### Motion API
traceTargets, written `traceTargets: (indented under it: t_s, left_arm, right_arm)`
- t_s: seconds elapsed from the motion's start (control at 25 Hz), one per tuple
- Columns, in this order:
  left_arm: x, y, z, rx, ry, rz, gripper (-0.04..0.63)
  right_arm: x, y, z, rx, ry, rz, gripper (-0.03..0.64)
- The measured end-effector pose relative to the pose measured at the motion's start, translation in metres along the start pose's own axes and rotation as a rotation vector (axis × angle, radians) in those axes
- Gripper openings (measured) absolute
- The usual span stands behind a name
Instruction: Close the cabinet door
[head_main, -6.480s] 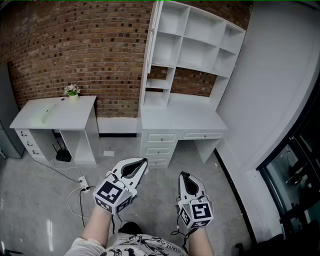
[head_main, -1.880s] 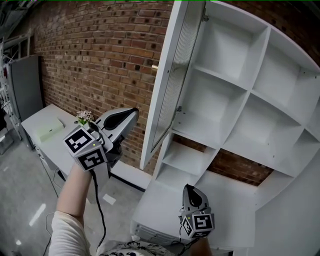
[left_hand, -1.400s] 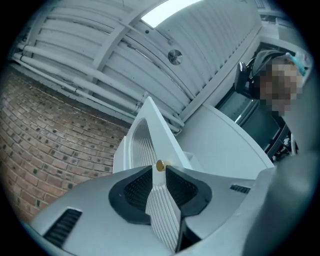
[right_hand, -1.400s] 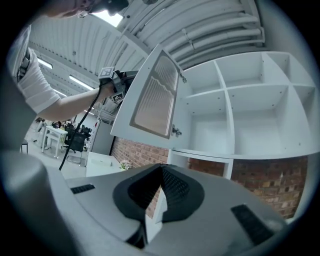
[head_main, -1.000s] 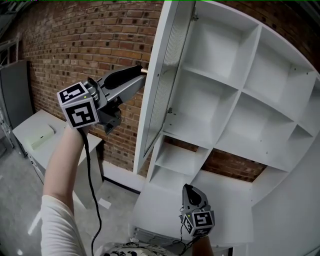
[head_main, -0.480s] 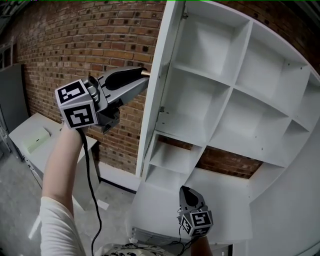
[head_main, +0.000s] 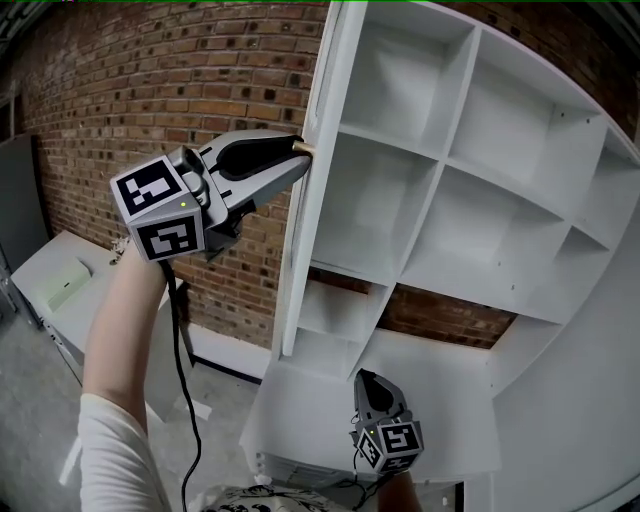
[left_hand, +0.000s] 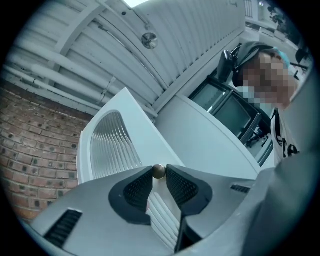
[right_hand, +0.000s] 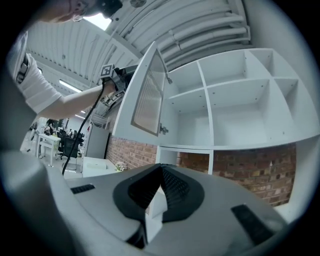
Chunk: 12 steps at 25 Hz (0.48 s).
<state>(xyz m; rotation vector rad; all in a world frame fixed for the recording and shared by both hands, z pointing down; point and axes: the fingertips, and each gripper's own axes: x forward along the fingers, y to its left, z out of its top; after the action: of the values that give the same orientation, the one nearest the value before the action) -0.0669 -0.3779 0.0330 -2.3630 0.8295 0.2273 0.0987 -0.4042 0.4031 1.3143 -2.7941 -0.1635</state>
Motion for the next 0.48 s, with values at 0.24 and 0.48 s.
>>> traceTargets:
  t_s: [0.24,0.48]
  left_arm:
    - [0.024,-0.012,-0.004,0.086,0.027,0.042,0.101]
    - [0.053,-0.022,-0.01,0.163,0.06,0.082,0.097]
  right_arm:
    - [-0.011,-0.02,0.004,-0.002,-0.026,-0.029,0.005]
    - [-0.026,-0.035,0.009,0.005,-0.065,-0.079,0.005]
